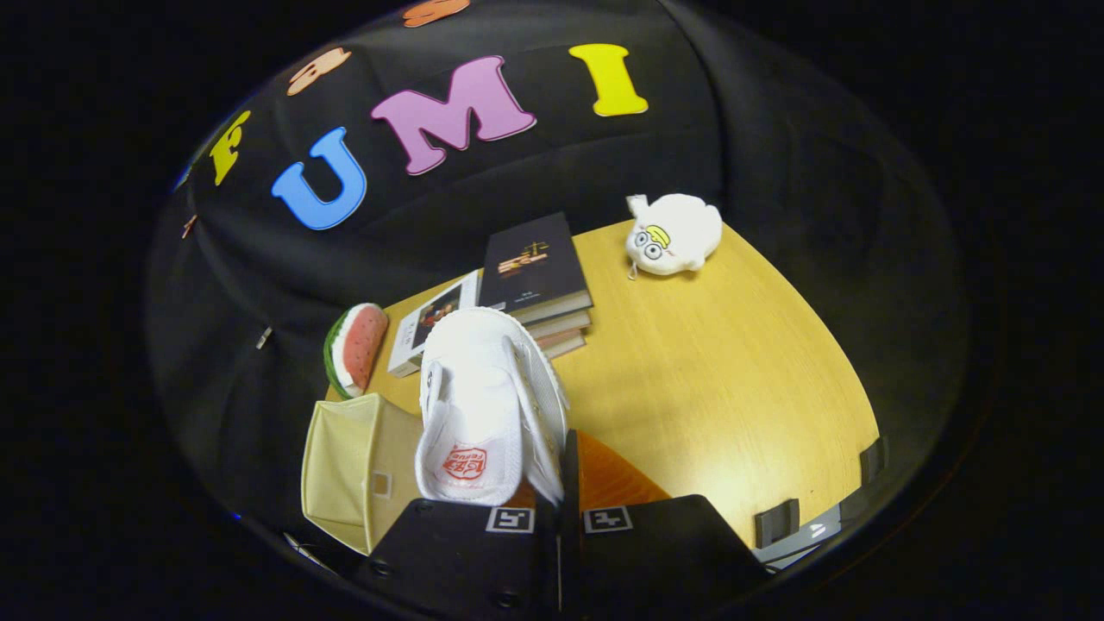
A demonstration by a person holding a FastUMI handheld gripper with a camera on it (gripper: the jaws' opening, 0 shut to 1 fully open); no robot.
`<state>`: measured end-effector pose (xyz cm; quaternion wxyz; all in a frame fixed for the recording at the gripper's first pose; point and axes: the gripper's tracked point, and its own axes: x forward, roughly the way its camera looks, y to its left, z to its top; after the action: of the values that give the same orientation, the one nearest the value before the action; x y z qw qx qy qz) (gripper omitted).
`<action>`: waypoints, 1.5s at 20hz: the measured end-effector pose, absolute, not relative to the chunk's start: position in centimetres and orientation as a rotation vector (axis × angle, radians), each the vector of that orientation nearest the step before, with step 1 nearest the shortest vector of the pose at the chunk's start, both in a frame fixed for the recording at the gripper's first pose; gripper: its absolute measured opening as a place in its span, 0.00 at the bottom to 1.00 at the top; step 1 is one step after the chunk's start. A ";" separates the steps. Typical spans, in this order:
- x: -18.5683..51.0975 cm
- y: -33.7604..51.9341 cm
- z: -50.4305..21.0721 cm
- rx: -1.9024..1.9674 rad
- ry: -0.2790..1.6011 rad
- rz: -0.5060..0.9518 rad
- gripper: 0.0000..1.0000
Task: Open the storage box then place both shoes into the box .Put the left shoe in first, then the right shoe, with the right side of both shoes facing outward in a uniform manner.
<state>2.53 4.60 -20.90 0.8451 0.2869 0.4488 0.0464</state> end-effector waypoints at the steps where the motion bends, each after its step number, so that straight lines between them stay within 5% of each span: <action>1: 2.5 6.0 -19.9 0.604 0.948 0.119 0.06; 14: 0.4 23.7 -15.8 0.582 1.103 0.258 0.06; 26: 0.8 28.0 -21.6 0.573 1.284 -0.030 0.06; 28: 0.9 29.1 -21.5 0.577 1.272 0.012 0.15; 30: 0.6 30.6 -20.8 0.593 1.262 0.104 0.45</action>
<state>0.65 30.61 -20.76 0.7656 0.2727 0.5807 0.0478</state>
